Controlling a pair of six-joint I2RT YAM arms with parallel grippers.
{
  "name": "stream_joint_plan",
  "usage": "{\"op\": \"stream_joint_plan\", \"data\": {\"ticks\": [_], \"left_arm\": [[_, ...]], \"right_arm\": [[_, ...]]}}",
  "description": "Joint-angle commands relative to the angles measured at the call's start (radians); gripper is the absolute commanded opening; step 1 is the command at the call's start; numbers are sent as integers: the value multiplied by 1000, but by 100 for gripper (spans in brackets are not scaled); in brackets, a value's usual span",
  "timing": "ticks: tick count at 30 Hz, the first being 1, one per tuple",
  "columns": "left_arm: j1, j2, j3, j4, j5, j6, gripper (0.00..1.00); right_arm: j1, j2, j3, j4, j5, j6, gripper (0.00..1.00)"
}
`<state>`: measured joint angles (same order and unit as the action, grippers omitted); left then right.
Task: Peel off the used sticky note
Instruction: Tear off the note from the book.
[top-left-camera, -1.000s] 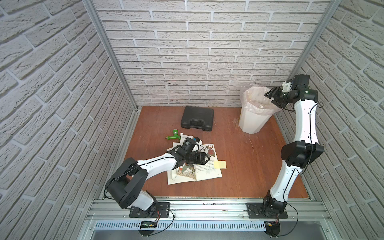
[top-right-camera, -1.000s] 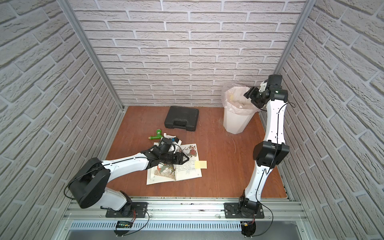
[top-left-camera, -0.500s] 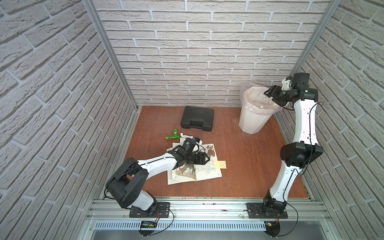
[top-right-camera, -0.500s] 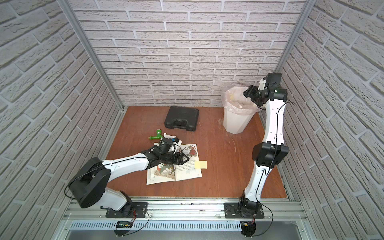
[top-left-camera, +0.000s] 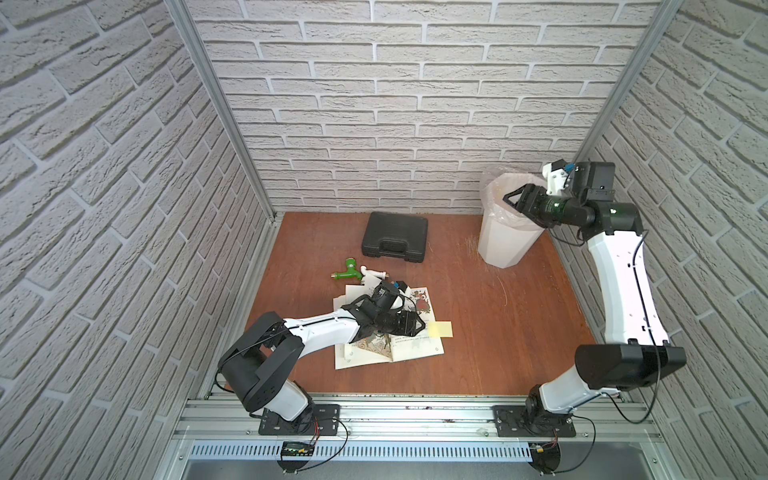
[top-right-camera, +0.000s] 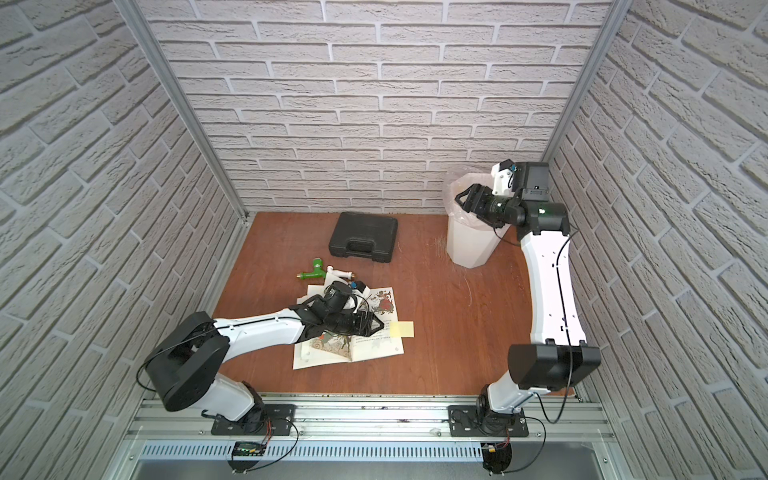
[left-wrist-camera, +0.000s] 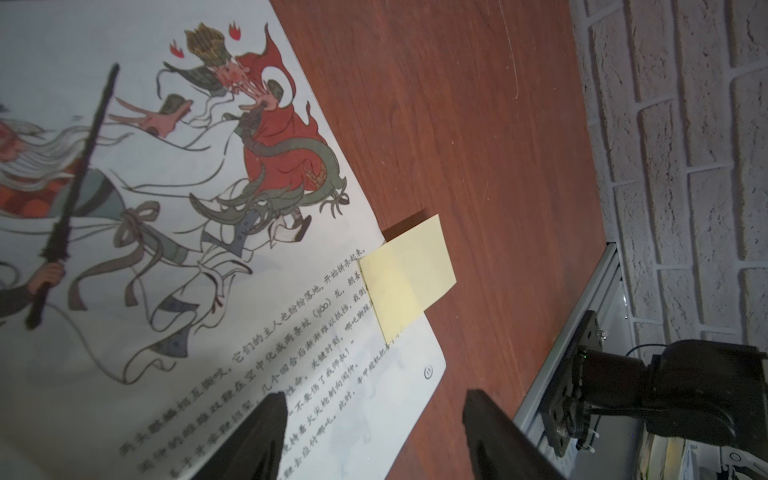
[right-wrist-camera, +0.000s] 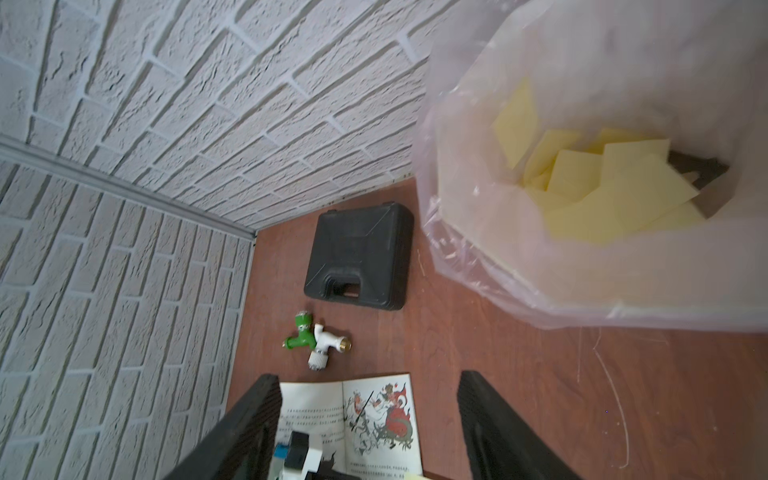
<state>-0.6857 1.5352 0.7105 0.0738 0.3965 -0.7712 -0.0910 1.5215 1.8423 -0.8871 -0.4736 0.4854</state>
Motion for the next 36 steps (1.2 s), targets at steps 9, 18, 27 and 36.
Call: {"op": "stream_joint_plan", "data": {"ticks": [9,18,27,36], "left_arm": [[-46,46,-16,64,0,-5,70],[-62,83,-14,89,7,-11,69],[-62,99,-23,92,4,-16,68],[-62,108,-31,91,-5,-20,68]], "right_arm": [[162,-268,-592,241,-50,76,72],[254,-322,-937,313,-33,91,71],[341,-194,-1089,440,-51,116,71],[380,-86,-1168,550,-70,140,69]]}}
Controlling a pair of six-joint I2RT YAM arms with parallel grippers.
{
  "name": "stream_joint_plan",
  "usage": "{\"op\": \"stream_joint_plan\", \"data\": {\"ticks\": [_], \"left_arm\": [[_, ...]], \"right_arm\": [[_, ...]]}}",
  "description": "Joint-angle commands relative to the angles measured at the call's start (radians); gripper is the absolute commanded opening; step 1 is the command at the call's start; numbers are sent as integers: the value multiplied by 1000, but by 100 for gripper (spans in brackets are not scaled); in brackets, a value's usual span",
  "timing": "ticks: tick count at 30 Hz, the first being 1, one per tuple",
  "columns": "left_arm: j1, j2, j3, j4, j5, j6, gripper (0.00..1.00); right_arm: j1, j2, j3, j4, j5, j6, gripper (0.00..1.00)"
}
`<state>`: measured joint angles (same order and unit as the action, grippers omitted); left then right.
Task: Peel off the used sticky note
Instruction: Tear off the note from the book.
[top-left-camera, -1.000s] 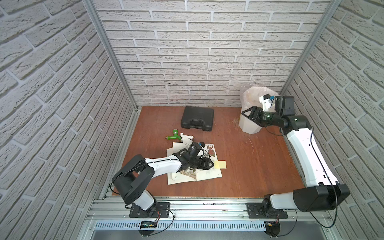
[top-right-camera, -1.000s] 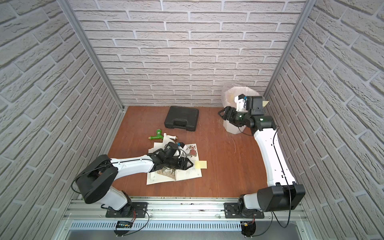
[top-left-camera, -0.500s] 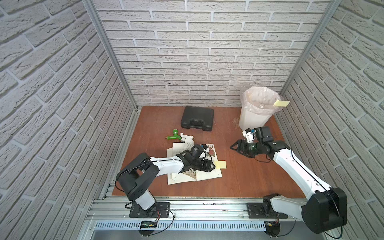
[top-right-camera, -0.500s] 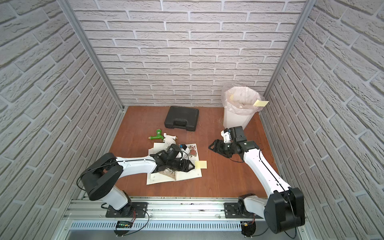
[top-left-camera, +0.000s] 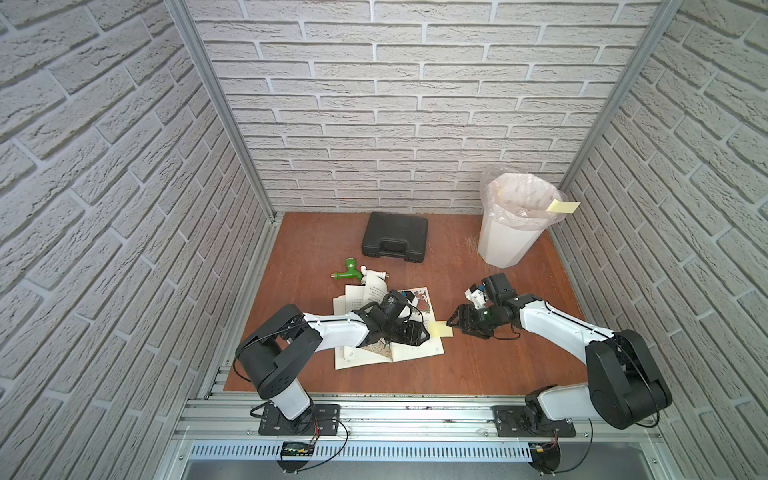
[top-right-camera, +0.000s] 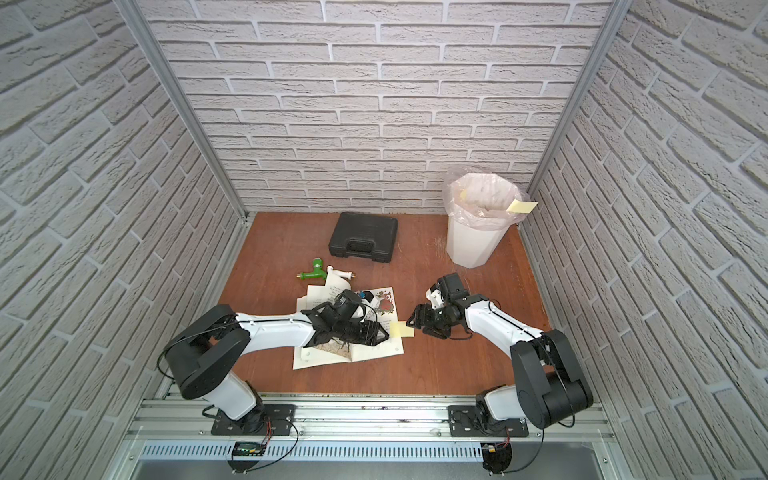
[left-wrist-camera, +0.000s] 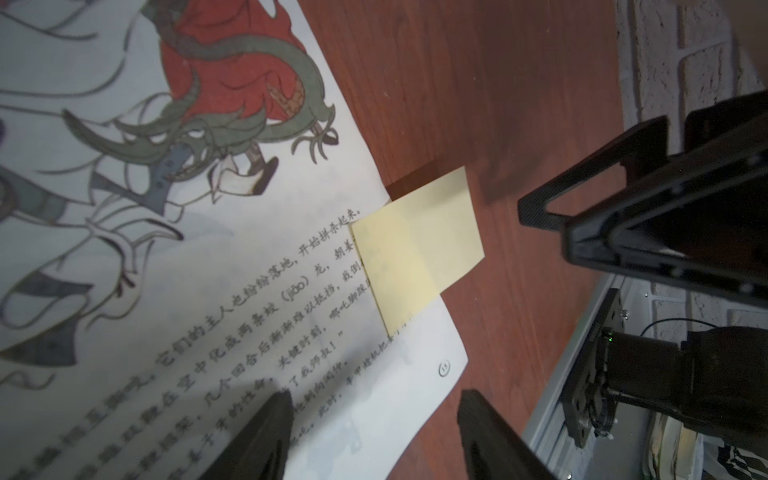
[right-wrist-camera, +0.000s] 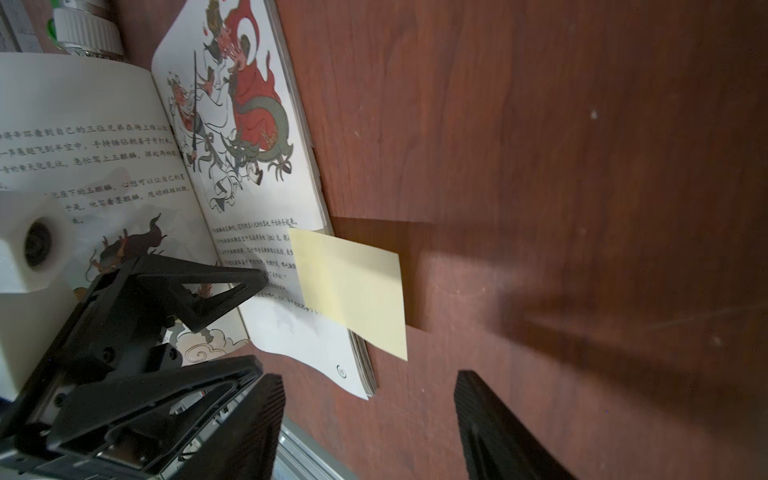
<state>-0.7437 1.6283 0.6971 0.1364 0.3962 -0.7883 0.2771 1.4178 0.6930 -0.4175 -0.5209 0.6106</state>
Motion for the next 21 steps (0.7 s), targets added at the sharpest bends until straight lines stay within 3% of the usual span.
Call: {"op": "stream_joint_plan", "data": {"ticks": [1,21], "left_arm": [[-4,17,-18,30,-5,-4,68],[-4,34,-18,35,-2,-5,68]], "right_arm": [[15,26,-25,92,-30,17,69],[36,98,-69,257,-121,118,45]]}}
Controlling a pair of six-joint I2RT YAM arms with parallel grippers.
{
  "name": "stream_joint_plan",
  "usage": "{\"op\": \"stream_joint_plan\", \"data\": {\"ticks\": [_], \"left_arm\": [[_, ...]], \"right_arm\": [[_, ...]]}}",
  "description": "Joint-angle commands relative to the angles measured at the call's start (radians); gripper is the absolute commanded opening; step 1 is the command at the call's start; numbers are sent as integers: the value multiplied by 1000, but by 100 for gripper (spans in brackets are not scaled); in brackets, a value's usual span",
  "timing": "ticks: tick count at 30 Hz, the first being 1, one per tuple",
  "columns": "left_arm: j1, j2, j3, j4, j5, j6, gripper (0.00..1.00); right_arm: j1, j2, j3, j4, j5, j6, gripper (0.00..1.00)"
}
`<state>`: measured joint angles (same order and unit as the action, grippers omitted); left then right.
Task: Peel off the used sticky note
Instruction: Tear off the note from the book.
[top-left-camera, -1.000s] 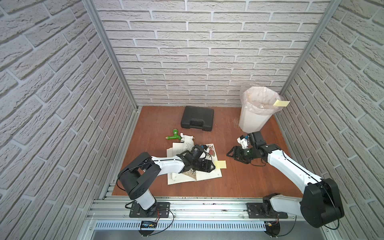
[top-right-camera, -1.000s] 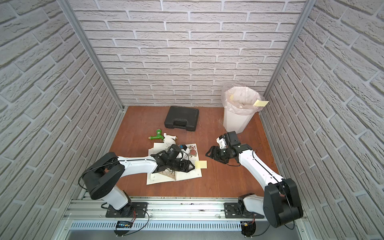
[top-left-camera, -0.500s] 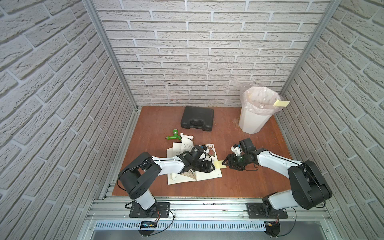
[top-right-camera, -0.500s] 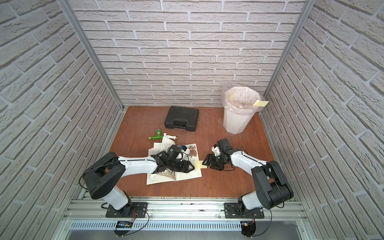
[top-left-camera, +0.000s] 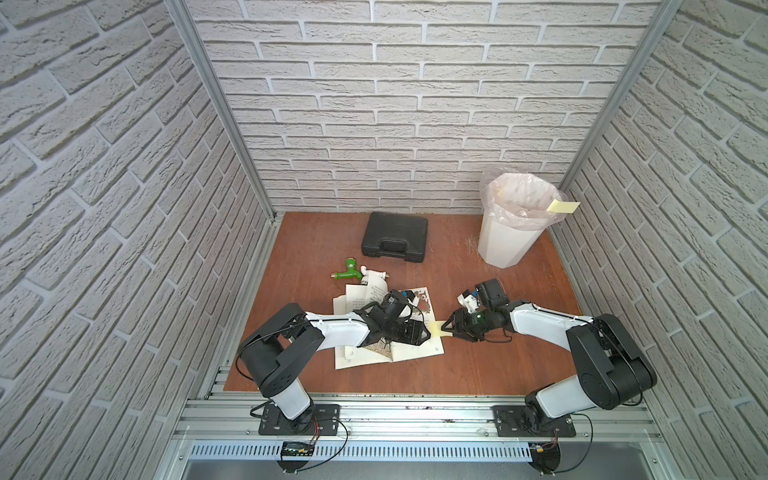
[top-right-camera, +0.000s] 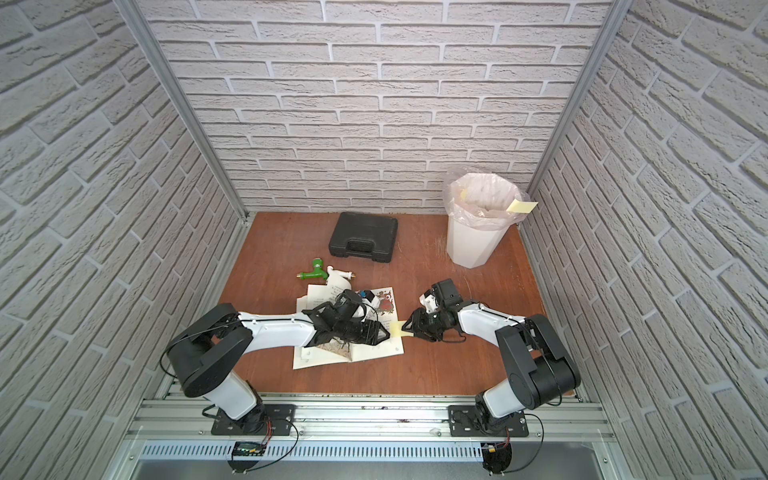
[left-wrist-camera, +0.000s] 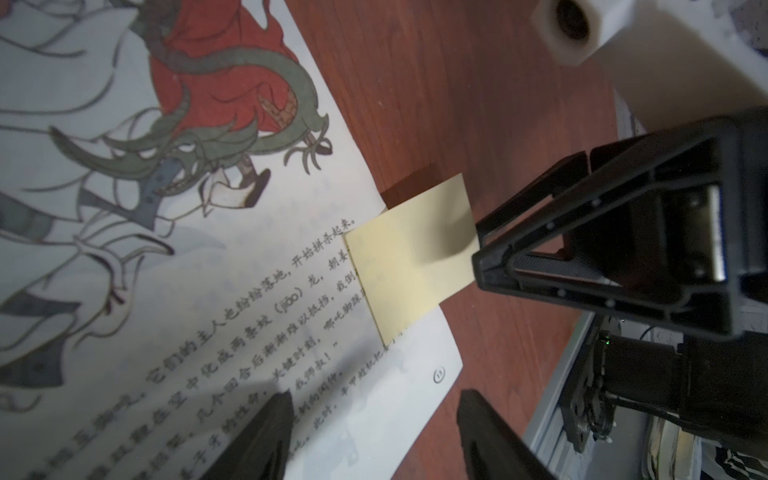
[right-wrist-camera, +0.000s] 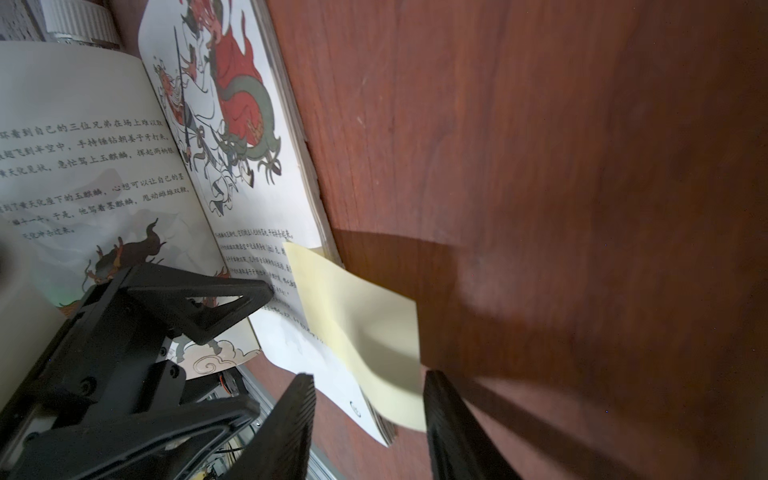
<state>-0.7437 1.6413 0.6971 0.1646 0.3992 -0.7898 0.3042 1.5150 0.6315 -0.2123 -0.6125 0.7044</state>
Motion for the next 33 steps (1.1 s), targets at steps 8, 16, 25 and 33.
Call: {"op": "stream_joint_plan", "data": {"ticks": [8,16,25,33], "left_arm": [[-5,26,-21,10,-2,-3,67],[-3,31,-22,10,0,-2,67],[0,26,-25,8,1,1,67],[4,16,-35,8,2,3,67]], "right_arm": [[9,1,-6,88,-45,64,30],[9,-1,-15,150,-51,128,10],[9,0,-30,275,-58,246,3],[9,2,-25,303,-39,283,3]]}}
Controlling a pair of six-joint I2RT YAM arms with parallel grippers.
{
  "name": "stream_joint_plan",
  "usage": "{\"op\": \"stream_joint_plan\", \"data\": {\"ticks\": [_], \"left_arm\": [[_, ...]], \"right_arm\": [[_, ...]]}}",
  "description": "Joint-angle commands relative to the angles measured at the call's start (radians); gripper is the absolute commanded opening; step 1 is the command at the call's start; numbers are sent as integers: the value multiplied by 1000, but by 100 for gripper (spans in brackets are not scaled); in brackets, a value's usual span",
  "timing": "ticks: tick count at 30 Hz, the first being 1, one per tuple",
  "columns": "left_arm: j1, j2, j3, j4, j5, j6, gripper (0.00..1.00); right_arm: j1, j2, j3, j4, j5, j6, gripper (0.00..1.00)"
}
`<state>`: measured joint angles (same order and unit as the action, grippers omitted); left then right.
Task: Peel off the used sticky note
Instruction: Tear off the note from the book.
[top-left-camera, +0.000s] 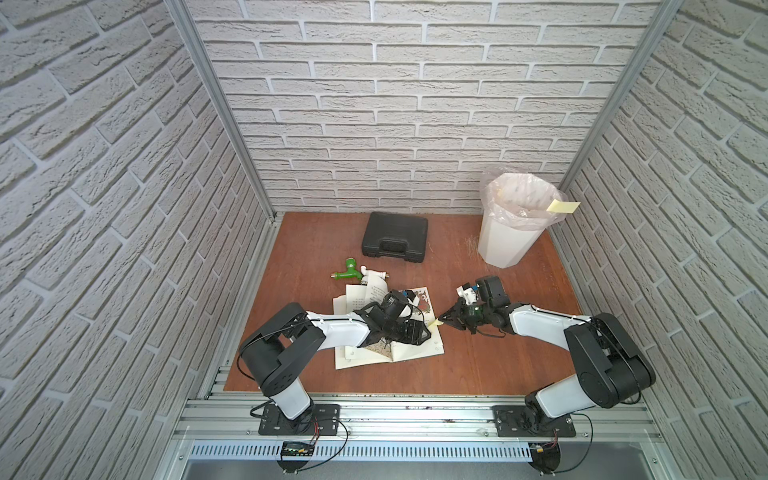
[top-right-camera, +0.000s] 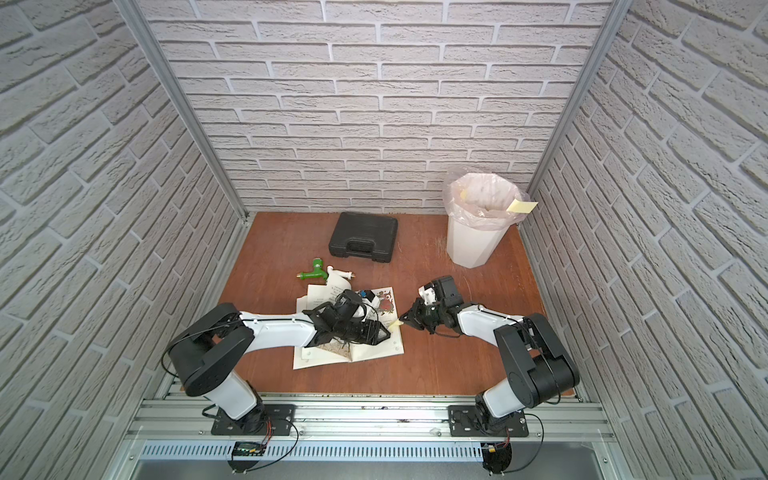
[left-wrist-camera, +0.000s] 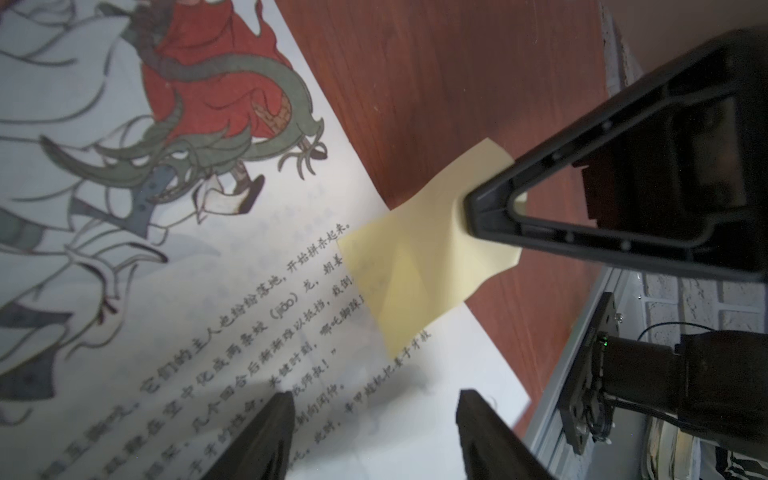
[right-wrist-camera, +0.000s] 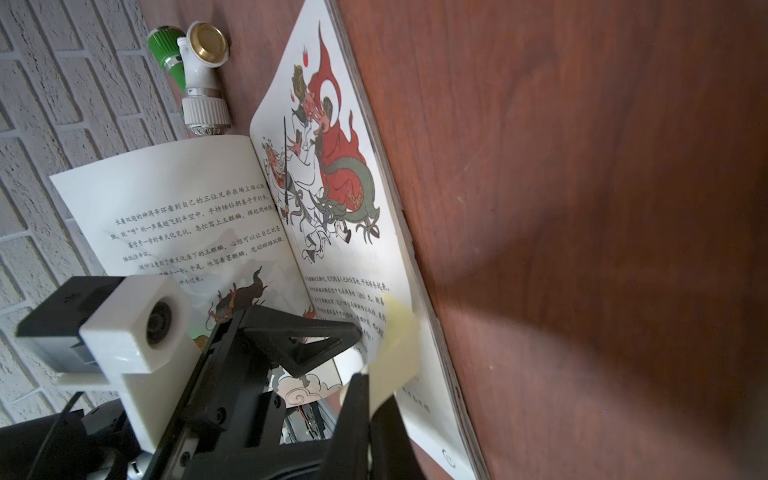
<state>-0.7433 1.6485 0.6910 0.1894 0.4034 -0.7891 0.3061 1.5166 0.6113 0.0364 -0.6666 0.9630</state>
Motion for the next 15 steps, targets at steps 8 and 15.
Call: {"op": "stream_joint_plan", "data": {"ticks": [8,15], "left_arm": [[10,2,-42,-9,-4,1,67],[10,-3,-50,-3,-3,-3,67]], "right_arm": [[3,-9,5,50,28,30,3],[-3,-60,45,-30,43,-7,3]]}}
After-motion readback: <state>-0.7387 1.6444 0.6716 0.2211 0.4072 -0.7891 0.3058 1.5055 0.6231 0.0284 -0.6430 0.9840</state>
